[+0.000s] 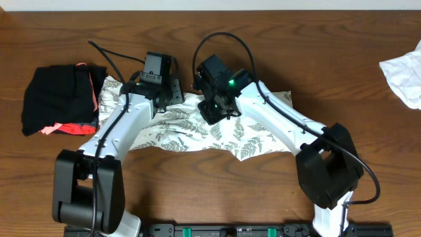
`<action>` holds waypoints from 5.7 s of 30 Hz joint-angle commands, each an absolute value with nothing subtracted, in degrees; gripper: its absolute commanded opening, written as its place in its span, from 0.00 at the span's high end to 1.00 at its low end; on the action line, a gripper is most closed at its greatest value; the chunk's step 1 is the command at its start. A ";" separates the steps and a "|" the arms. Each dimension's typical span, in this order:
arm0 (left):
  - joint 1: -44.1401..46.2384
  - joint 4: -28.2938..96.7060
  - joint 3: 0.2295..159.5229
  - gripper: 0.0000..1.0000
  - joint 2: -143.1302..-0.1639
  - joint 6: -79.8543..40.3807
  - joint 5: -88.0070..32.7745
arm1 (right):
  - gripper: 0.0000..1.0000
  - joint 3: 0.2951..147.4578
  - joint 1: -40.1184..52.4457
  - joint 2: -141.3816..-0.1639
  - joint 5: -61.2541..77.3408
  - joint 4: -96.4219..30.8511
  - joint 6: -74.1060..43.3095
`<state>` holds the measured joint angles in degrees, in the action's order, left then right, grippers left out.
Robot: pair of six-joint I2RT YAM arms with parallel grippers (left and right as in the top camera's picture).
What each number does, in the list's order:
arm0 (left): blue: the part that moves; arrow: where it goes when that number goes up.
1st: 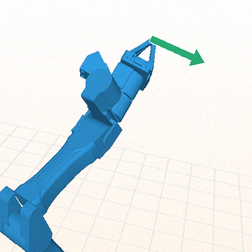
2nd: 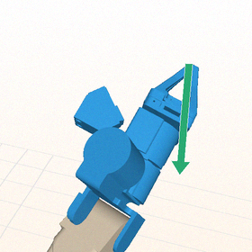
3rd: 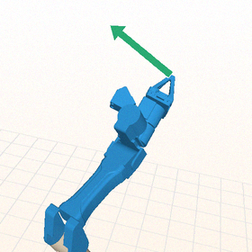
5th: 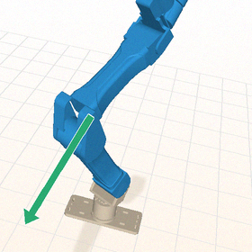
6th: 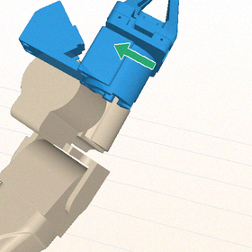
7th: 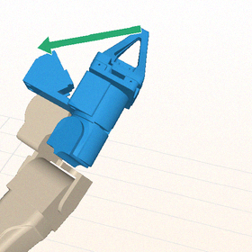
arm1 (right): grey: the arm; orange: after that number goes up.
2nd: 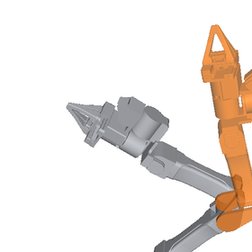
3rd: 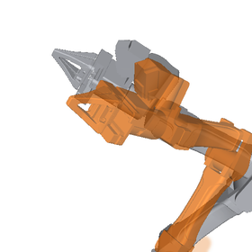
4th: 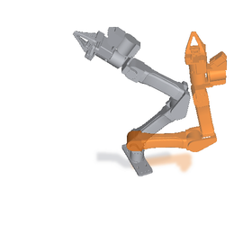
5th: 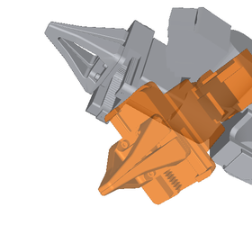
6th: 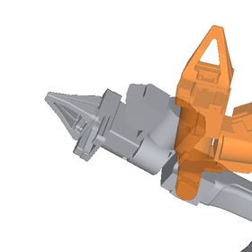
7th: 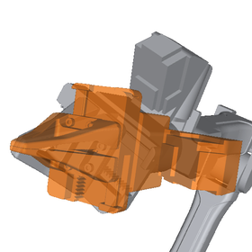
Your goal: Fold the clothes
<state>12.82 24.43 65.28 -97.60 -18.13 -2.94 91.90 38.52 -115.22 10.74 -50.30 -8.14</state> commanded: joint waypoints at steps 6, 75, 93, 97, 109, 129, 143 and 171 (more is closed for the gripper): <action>12.67 25.30 64.75 0.43 -97.30 -17.58 -2.07 | 0.77 92.79 29.34 -107.13 -0.78 -56.71 -19.40; 36.84 24.75 64.73 0.48 -92.90 -15.75 -2.33 | 0.99 71.72 16.80 -110.15 10.83 -49.01 -10.02; 43.81 21.52 64.31 0.48 -102.91 -21.76 -2.37 | 0.99 71.48 14.52 -114.54 7.51 -49.41 -14.15; 43.81 20.10 64.31 0.47 -105.38 -21.71 -2.31 | 0.99 71.48 14.20 -114.54 7.49 -49.50 -15.00; 43.07 30.11 64.29 0.47 -108.64 -21.71 21.30 | 0.99 71.48 11.18 -114.54 7.51 -50.61 -14.96; 30.55 31.66 64.53 0.47 -108.03 -21.54 23.66 | 0.99 71.48 10.81 -114.54 7.51 -50.78 -14.70; 30.68 26.24 65.84 0.47 -98.35 -21.54 23.55 | 0.99 71.48 10.68 -114.54 7.33 -51.03 -14.81; 26.22 29.47 65.25 0.32 -97.76 -27.86 14.44 | 0.99 71.48 -18.31 -114.54 -5.13 -50.65 -11.49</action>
<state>28.73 29.50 65.30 -97.76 -24.21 18.39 72.44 -15.00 -112.46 -0.25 -50.59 -12.34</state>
